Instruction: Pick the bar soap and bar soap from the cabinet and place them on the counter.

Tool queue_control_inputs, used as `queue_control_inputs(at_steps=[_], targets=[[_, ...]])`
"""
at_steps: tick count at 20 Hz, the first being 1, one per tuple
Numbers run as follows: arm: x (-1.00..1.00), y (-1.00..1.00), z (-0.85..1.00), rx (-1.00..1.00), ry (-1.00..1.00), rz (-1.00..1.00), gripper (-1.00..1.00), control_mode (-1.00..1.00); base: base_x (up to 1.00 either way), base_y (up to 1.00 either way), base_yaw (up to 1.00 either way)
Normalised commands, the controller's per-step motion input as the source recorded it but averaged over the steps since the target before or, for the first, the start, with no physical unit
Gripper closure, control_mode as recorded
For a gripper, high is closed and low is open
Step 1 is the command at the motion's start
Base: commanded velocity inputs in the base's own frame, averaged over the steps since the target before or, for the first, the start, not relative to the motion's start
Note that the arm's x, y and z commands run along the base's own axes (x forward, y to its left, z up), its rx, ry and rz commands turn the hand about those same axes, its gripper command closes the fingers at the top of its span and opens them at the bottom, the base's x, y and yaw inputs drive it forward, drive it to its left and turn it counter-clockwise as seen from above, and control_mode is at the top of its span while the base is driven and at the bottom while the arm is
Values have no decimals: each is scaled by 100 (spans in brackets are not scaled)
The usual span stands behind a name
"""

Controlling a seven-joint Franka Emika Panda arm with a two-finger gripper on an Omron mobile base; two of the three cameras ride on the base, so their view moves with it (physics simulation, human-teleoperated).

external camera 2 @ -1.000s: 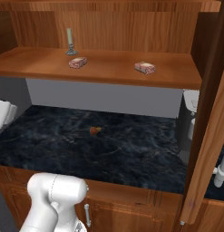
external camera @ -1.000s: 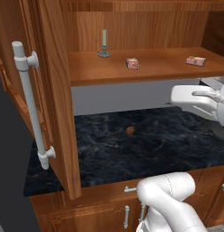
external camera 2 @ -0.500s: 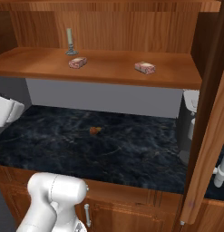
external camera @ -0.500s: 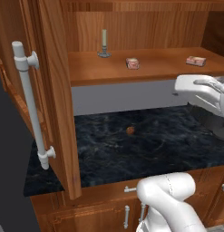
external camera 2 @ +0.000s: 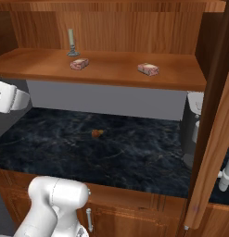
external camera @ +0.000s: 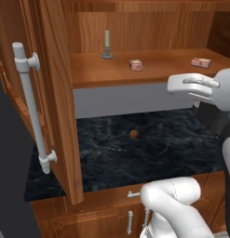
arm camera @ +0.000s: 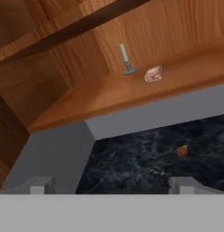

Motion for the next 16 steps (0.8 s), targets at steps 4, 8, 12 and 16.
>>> queue_control_inputs(at_steps=[4,8,12,16], targets=[[16,0,0,-24,-3,0,-100,-100,0,0,0],[4,0,0,-20,-5,0,-100,-100,0,0,0],[1,0,0,-14,-4,0,-100,-100,0,0,0],[15,0,0,-15,-3,0,-100,-100,0,0,0]])
